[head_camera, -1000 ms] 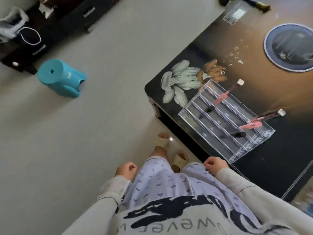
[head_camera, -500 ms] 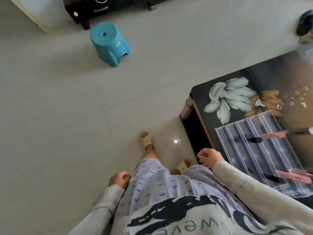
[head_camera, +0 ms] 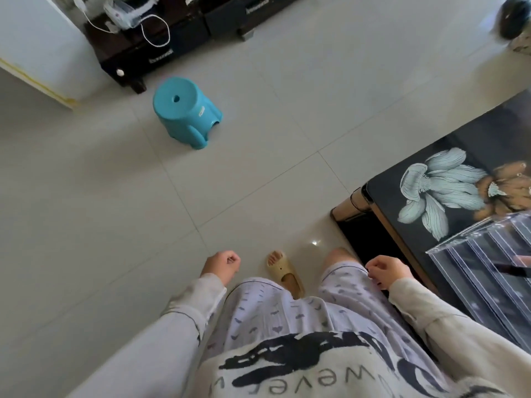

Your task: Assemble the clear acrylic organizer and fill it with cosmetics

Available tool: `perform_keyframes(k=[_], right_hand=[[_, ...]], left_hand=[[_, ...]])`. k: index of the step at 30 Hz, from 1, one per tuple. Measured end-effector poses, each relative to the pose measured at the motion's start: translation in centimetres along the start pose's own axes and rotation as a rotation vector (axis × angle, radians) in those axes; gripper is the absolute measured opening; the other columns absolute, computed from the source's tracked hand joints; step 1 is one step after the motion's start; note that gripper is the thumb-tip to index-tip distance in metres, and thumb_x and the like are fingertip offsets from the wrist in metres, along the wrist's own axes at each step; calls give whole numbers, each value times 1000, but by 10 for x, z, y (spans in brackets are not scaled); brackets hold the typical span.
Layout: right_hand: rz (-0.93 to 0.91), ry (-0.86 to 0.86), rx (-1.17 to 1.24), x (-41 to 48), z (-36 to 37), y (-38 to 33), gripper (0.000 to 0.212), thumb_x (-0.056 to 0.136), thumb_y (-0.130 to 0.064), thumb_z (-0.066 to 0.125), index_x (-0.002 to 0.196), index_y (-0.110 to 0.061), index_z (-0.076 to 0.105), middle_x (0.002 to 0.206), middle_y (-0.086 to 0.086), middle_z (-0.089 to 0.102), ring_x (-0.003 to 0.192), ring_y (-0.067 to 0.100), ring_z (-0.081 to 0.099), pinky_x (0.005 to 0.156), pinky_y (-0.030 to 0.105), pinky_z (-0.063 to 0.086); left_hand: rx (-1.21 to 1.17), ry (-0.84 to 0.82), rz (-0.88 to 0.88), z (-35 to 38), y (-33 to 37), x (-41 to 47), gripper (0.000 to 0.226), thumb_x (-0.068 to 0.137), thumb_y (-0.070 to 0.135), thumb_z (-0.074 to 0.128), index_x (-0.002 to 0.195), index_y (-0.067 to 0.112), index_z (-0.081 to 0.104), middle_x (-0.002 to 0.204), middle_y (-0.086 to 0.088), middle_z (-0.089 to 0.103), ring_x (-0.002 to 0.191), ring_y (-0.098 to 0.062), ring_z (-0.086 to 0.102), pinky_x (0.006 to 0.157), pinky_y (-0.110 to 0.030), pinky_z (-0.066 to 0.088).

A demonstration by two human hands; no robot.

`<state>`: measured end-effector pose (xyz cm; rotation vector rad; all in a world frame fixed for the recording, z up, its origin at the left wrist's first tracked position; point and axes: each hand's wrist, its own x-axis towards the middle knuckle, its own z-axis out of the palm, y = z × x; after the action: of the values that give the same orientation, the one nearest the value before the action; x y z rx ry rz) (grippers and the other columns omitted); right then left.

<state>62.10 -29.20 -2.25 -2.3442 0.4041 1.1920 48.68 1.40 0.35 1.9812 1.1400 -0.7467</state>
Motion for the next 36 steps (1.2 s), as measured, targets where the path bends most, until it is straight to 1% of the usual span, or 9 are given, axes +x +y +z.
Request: perform_keyframes(k=[3,7,10,16,19,22,27,31,36], right_hand=[[15,32,-44,-3,6,-15,14,84,-4,57,89,-5,70,82,11,63,75,21,53,69,25,42],[52,3,-38,7,6,-40,17,84,0,55,94,1,68,67,7,60,54,16,50,37,3,36],[93,-3,-12,23,3,-66,18,86,0,53,97,3,66,55,0,53,47,11,47,31,4,34],[59,-35,-94,70,-19,-140,20,86,-8,51,95,-6,69,90,14,67,72,21,54,66,23,43],[13,-32,-35,88,-42,-178,19,86,-4,48,84,-9,66,82,12,62,74,23,55,59,23,43],[-18,20,21,102,-64,-212,20,82,-3,48,71,-16,59,76,9,60,69,22,55,57,22,42],[-6,61,114,120,-91,-250,23,84,-4,48,93,-8,68,68,5,58,59,17,51,50,19,38],[48,53,174,138,-101,-271,23,86,-5,49,98,-5,68,68,2,58,68,17,51,56,19,39],[231,65,381,165,-111,-289,20,88,-4,50,100,0,65,66,6,58,51,13,52,48,18,41]], left_hand=[[31,7,26,-29,20,27,38,85,6,51,53,25,48,52,7,51,47,-11,48,56,-17,39],[-2,1,26,-48,39,54,38,85,7,50,53,26,48,53,7,52,38,-2,48,49,-16,37],[-25,-23,2,-57,51,71,38,85,7,50,53,26,48,52,6,52,31,1,46,47,-14,36],[33,-101,-81,-74,72,108,19,87,9,52,76,10,67,69,-7,63,65,-22,62,67,-19,43],[126,-123,-108,-89,93,126,21,89,14,52,99,5,68,103,-14,70,100,-27,64,81,-23,47],[158,-107,-99,-110,124,148,24,90,15,50,104,7,67,115,-11,68,109,-26,59,88,-23,44],[140,-107,-21,-141,187,191,18,88,11,53,94,6,69,103,-15,71,97,-27,63,79,-24,45],[185,-156,13,-164,239,236,32,87,9,53,59,22,53,81,-12,62,76,-20,54,71,-21,39],[350,-206,91,-202,326,297,19,87,10,52,70,16,60,94,-15,68,85,-25,58,77,-25,43]])
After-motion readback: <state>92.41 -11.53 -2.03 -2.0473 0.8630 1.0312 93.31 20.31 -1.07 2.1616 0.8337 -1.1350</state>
